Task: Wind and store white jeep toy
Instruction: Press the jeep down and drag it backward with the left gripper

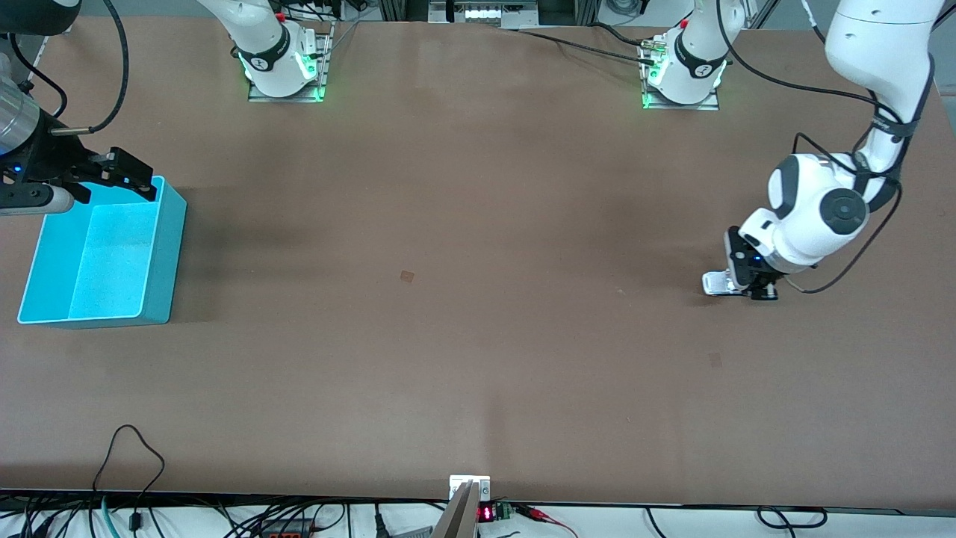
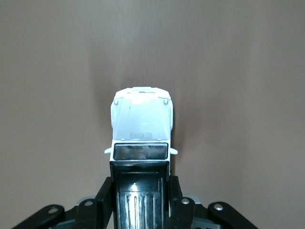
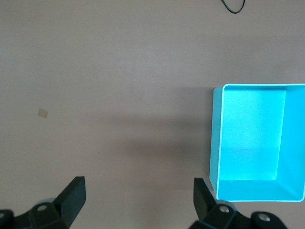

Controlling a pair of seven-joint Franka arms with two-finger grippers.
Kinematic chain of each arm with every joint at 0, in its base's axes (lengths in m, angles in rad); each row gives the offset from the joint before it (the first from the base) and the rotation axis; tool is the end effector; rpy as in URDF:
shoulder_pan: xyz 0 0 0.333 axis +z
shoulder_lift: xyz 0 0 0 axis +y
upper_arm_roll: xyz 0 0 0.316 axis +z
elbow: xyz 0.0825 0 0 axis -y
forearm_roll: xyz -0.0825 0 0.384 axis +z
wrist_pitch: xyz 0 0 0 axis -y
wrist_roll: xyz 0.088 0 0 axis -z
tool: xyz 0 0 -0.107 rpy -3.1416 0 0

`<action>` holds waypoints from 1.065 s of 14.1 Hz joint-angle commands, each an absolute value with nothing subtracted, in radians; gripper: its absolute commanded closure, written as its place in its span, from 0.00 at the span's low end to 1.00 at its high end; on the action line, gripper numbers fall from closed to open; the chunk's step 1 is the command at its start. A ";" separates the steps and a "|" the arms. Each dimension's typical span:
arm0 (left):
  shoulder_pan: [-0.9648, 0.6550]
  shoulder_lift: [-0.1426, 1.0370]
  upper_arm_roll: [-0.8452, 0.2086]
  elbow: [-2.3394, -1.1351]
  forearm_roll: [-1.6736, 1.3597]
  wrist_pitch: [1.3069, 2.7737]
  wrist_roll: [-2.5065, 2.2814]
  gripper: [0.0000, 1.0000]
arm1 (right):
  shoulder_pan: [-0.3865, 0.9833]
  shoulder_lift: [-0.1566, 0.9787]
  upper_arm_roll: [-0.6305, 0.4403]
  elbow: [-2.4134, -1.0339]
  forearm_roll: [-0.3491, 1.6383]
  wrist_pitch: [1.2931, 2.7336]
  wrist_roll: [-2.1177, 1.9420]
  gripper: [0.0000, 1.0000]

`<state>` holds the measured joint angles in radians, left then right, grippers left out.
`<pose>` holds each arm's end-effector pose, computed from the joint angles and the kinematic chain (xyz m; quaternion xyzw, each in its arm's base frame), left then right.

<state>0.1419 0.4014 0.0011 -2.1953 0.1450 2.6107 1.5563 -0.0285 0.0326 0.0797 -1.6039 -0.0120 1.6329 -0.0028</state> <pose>0.5530 0.0765 0.2001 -0.7181 0.6949 0.0234 0.0299 0.5683 0.0272 0.5960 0.9996 0.0274 -0.0016 0.0047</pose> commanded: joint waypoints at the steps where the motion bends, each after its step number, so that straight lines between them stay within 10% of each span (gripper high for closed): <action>1: 0.216 0.499 0.002 -2.160 0.156 2.617 1.650 0.76 | -0.029 0.035 0.080 -1.588 0.002 1.617 -0.008 0.00; 15: 0.379 0.572 0.000 -2.088 0.156 2.620 1.853 0.72 | -0.028 0.035 0.080 -1.588 0.002 1.615 -0.008 0.00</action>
<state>0.3666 0.4623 0.0019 -2.1014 0.1450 2.6114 1.8320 -0.0279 0.0326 0.0798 -1.6039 -0.0119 1.6325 -0.0028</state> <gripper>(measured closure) 0.507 0.000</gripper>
